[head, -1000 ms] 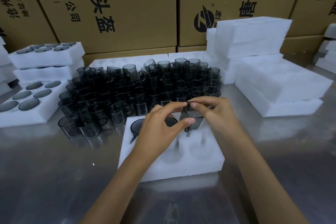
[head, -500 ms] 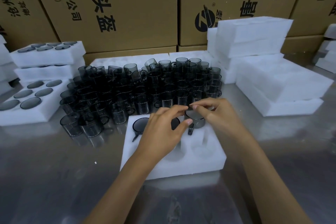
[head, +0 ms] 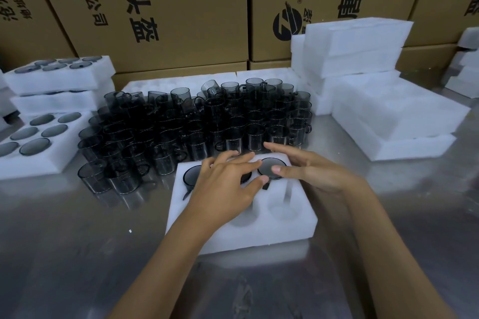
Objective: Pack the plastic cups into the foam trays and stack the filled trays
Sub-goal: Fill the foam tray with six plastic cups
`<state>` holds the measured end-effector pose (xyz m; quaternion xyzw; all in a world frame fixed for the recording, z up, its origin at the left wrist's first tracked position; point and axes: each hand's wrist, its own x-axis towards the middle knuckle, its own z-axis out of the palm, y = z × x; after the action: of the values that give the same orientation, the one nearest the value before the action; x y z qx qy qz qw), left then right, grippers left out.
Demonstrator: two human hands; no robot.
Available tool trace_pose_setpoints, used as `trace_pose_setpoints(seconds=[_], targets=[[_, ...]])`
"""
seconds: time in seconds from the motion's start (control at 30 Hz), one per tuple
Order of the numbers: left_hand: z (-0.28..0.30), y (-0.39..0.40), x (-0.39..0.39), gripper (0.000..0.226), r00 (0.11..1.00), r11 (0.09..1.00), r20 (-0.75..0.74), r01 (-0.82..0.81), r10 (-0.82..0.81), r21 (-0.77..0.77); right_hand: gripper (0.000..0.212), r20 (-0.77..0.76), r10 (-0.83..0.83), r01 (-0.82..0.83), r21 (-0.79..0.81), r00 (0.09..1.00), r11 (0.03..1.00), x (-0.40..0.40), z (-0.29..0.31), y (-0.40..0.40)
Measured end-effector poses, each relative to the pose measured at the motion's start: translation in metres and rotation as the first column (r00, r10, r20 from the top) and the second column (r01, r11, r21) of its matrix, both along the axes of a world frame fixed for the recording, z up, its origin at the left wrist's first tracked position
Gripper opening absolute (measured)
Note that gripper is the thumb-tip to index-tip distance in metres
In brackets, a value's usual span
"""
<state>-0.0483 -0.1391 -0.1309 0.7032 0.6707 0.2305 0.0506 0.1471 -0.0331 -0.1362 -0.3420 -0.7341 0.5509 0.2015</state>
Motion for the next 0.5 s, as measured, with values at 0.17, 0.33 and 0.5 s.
trace_pose_setpoints(seconds=[0.17,0.33,0.5], targets=[[-0.003,0.000,0.002,0.044,1.000,1.000,-0.006,0.000,0.000,0.023,0.055,-0.136,-0.072,0.054,-0.133,0.988,0.990,-0.004,-0.012,0.001],[-0.004,0.000,0.000,0.033,0.999,0.998,0.049,0.010,-0.014,0.068,0.021,-0.195,-0.244,0.215,-0.160,0.950,0.963,-0.009,-0.021,0.001],[0.025,0.021,-0.024,0.028,0.872,0.981,0.487,-0.131,0.047,0.140,0.038,-0.211,-0.493,0.445,-0.238,0.844,0.863,-0.015,-0.020,0.003]])
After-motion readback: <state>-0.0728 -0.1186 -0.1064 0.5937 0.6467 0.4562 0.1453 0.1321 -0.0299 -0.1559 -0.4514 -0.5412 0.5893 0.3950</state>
